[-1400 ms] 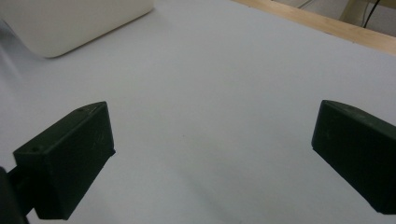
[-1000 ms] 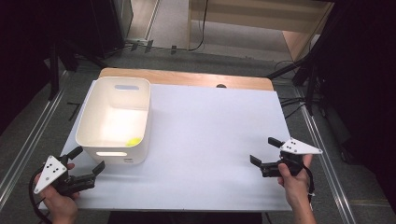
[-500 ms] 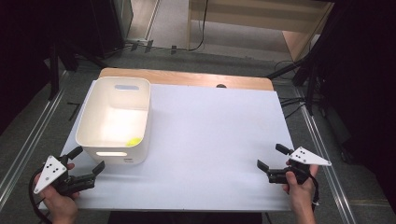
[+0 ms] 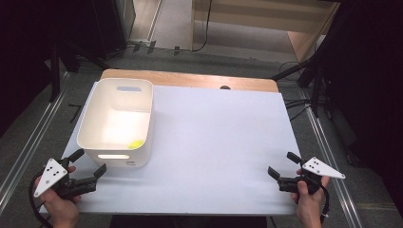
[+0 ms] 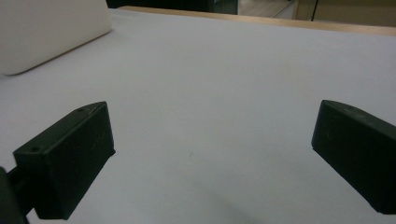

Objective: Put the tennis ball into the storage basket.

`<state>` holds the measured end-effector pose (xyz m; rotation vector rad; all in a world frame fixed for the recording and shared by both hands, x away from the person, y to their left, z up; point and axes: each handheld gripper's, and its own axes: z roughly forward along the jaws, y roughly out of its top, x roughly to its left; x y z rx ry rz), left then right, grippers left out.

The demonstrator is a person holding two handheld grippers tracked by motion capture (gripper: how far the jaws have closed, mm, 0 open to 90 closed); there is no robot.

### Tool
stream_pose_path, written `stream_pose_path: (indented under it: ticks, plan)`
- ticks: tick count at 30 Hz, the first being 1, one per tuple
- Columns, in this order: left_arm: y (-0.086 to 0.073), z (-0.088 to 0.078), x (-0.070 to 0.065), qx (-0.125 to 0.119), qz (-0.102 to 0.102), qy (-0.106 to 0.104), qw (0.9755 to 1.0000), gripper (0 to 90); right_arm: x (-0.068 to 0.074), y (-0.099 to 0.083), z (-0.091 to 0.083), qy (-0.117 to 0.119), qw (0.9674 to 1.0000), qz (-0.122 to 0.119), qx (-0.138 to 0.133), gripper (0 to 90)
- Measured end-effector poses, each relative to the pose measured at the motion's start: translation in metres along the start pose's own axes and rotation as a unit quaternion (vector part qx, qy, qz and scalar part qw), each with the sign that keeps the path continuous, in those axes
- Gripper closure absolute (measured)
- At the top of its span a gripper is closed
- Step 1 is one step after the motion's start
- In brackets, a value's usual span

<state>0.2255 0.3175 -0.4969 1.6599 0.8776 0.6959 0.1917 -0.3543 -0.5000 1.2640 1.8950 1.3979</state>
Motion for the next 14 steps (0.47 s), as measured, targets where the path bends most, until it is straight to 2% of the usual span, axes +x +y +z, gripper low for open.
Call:
stream_pose_path:
  ticks: [10, 14]
  plan:
    - [0.0001, -0.0004, 0.0012, -0.001, -0.003, -0.002, 1.0000, 7.3, -0.0052, -0.0058, -0.0072, -0.011, 0.9997, 0.021, -0.011, 0.0]
    - [0.0001, -0.0004, 0.0013, -0.002, -0.004, -0.003, 1.0000, 7.2, -0.0046, -0.0061, -0.0067, -0.011, 0.9998, 0.016, -0.006, 0.0]
